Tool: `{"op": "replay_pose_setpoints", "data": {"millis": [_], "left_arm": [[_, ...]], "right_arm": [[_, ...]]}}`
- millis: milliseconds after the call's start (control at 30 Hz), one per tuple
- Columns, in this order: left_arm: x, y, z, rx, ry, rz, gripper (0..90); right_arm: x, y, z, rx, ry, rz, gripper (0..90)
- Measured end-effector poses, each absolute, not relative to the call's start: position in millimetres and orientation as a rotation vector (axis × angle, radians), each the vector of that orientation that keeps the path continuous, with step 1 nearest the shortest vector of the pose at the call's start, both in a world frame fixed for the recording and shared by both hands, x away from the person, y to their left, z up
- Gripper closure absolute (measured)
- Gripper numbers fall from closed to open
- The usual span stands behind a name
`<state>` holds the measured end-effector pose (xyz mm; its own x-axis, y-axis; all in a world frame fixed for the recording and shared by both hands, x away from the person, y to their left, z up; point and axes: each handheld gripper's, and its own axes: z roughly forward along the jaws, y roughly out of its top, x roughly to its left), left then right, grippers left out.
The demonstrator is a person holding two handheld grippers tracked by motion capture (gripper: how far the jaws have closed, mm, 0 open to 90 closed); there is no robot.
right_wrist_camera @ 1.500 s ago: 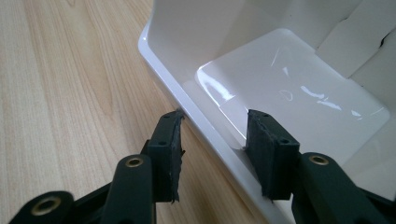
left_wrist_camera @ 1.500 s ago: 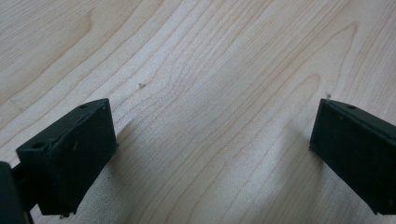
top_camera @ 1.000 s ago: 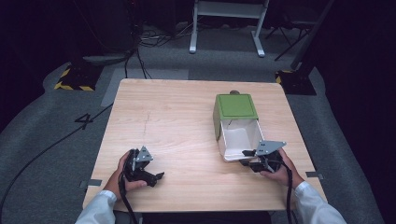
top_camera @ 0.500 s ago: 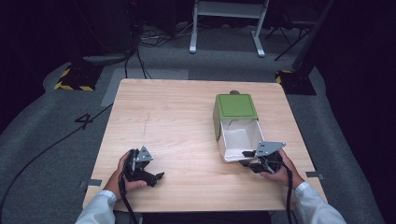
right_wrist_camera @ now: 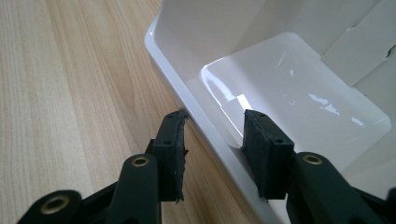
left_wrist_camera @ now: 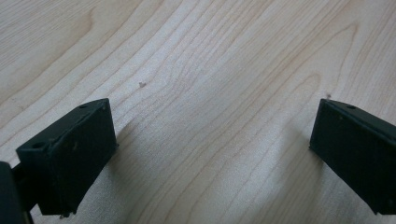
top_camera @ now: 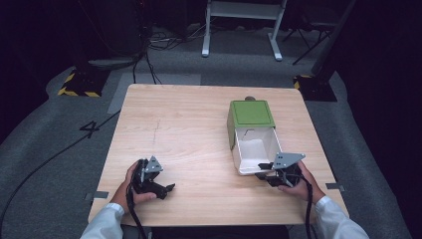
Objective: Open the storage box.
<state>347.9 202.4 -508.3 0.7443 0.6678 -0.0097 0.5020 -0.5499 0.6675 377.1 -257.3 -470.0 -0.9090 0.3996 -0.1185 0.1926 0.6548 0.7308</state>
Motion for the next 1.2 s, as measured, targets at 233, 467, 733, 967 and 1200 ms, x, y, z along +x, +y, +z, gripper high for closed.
{"op": "replay_pose_setpoints", "data": {"millis": [233, 467, 733, 967, 1200], "left_arm": [[348, 202, -508, 2.274, 0.875, 0.323, 0.5], [348, 202, -508, 2.274, 0.875, 0.322, 0.5], [348, 202, -508, 2.273, 0.875, 0.322, 0.5], [348, 202, -508, 2.274, 0.875, 0.322, 0.5], [348, 202, -508, 2.274, 0.875, 0.322, 0.5]], "right_arm": [[375, -256, -469, 0.459, 2.611, 1.111, 61.4], [372, -255, -469, 0.442, 2.628, 1.120, 61.9], [371, -255, -470, 0.437, 2.637, 1.116, 61.7], [371, -257, -466, 0.437, 2.626, 1.134, 53.6], [367, -263, -454, 0.460, 2.593, 1.187, 41.2]]}}
